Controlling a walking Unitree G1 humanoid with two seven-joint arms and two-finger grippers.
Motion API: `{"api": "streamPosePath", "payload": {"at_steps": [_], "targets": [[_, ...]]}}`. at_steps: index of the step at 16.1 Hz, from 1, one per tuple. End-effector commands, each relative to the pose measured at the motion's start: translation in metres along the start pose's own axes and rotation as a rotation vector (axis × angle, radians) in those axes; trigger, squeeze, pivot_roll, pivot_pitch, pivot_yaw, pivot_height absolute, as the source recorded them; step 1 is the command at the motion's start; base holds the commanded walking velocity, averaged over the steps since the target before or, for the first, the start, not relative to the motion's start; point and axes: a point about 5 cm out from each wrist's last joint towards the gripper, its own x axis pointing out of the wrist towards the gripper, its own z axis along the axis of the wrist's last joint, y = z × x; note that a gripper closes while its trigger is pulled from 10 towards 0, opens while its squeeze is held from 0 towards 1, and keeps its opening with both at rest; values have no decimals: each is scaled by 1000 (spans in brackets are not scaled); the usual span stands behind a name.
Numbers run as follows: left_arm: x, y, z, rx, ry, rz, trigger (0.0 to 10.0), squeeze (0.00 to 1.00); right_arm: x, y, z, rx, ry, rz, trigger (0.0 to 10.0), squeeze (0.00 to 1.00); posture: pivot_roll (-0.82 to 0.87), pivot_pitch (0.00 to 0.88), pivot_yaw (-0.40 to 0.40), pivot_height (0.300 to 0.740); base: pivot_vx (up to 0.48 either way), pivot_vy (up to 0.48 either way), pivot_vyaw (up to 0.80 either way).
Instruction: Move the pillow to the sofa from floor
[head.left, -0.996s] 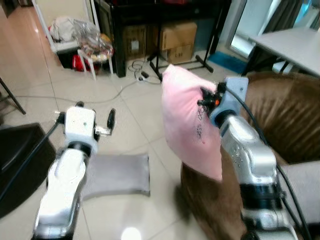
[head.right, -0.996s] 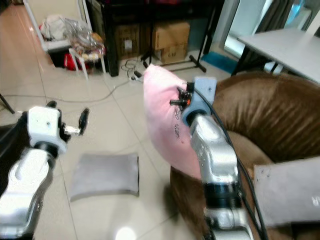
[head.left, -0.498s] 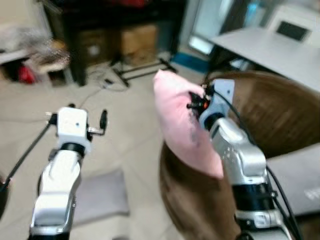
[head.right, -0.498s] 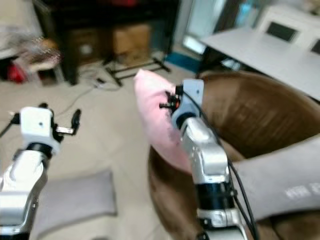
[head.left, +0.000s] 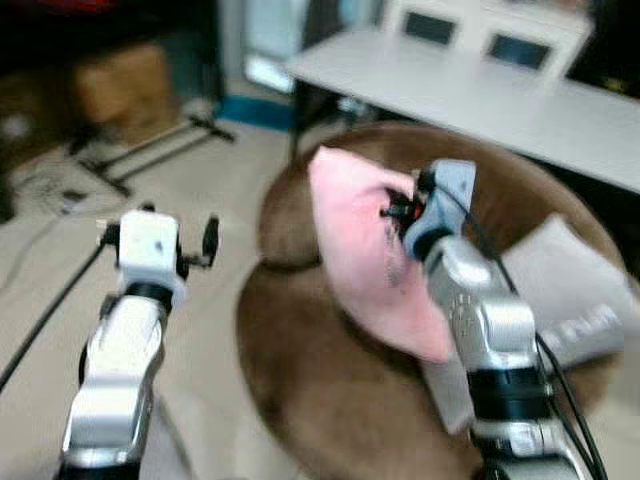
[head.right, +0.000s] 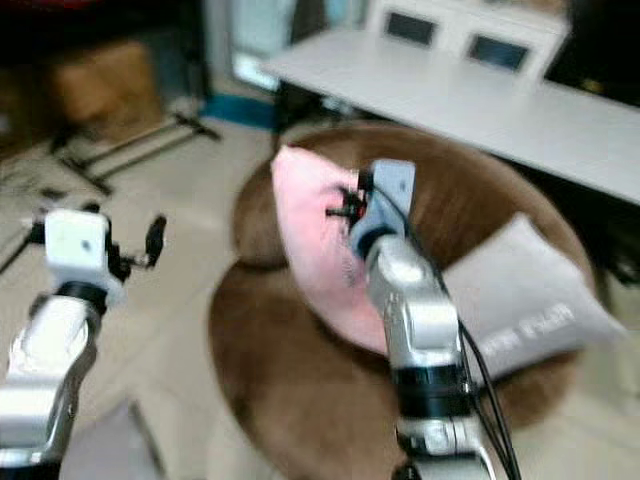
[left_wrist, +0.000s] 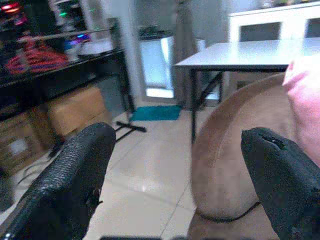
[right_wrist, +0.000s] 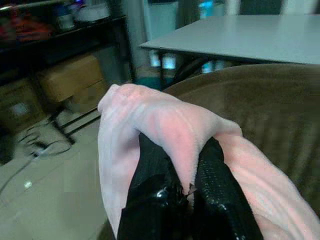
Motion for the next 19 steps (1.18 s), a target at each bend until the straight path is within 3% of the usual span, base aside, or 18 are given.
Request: {"api": "streamPosePath", "payload": {"at_steps": [1,8,15,19], "targets": [[1,-10,3,-2,-14,-38,10000,0,-3,-14,13,-13,-56,-45,10000,0,-10,0,-78,740,341,0,-800],[-2,-15,-1,30,11,-67,10000,0,-5,-12,12,-18,-68,-29,10000,0,-9,0,-72,740,44,0,-114],[-7,-13,-5,49,27,-83,10000,0,-5,3,9,-19,-54,78,10000,0,2,0,-84,740,0,0,0],[-13,-18,-12,88,69,-167,10000,0,-3,7,9,-10,-45,104,10000,0,8,0,-89,740,0,0,0]]}}
